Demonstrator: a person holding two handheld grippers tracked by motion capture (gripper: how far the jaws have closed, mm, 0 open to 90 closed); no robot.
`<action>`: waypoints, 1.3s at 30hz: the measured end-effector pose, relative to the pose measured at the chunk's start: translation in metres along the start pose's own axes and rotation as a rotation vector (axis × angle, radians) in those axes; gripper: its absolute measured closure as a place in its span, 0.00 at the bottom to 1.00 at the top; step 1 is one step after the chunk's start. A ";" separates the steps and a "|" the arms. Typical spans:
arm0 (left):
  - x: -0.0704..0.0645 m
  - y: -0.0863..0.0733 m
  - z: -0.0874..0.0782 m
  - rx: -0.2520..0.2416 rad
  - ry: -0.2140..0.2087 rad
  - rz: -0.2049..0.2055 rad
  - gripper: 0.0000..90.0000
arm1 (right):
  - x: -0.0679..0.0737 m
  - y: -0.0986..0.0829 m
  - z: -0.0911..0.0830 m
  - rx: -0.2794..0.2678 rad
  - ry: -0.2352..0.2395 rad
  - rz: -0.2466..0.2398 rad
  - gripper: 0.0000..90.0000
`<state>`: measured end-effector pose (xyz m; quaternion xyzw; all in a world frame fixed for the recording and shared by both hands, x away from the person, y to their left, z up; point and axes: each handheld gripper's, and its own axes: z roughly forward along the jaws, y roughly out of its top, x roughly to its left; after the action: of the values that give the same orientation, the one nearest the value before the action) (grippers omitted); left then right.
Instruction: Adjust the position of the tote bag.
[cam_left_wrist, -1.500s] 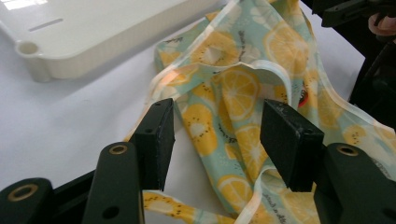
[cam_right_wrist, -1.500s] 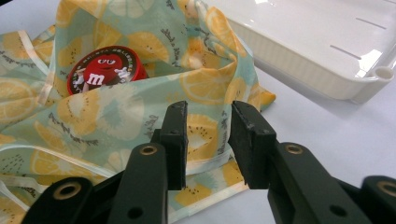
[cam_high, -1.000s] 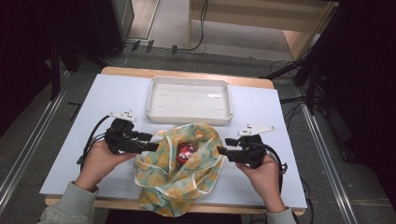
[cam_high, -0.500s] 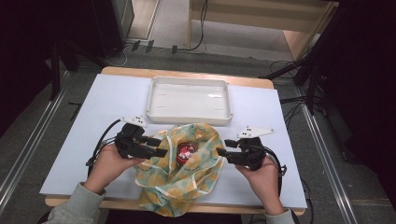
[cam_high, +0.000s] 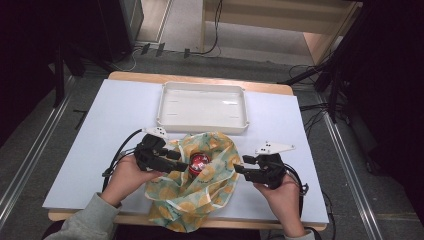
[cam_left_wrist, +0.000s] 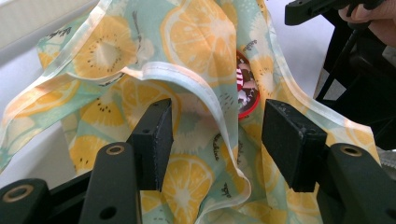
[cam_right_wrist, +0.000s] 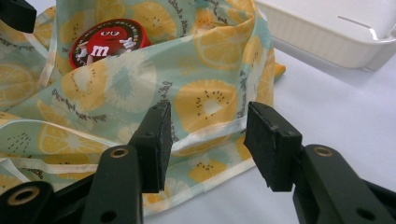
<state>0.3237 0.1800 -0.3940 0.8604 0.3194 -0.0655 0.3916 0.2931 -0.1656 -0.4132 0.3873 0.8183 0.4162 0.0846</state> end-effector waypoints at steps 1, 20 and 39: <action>0.000 0.000 0.000 0.000 0.000 0.000 0.49 | 0.000 0.000 0.000 0.000 0.000 0.000 0.58; 0.001 0.002 0.013 0.021 -0.030 0.030 0.97 | -0.003 -0.003 0.015 -0.009 -0.012 0.030 0.53; 0.023 0.000 -0.027 -0.062 0.103 0.002 1.00 | -0.007 0.009 0.044 0.033 0.024 0.018 0.58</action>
<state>0.3379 0.2107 -0.3843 0.8505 0.3402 -0.0109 0.4010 0.3233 -0.1407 -0.4357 0.3911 0.8223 0.4082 0.0645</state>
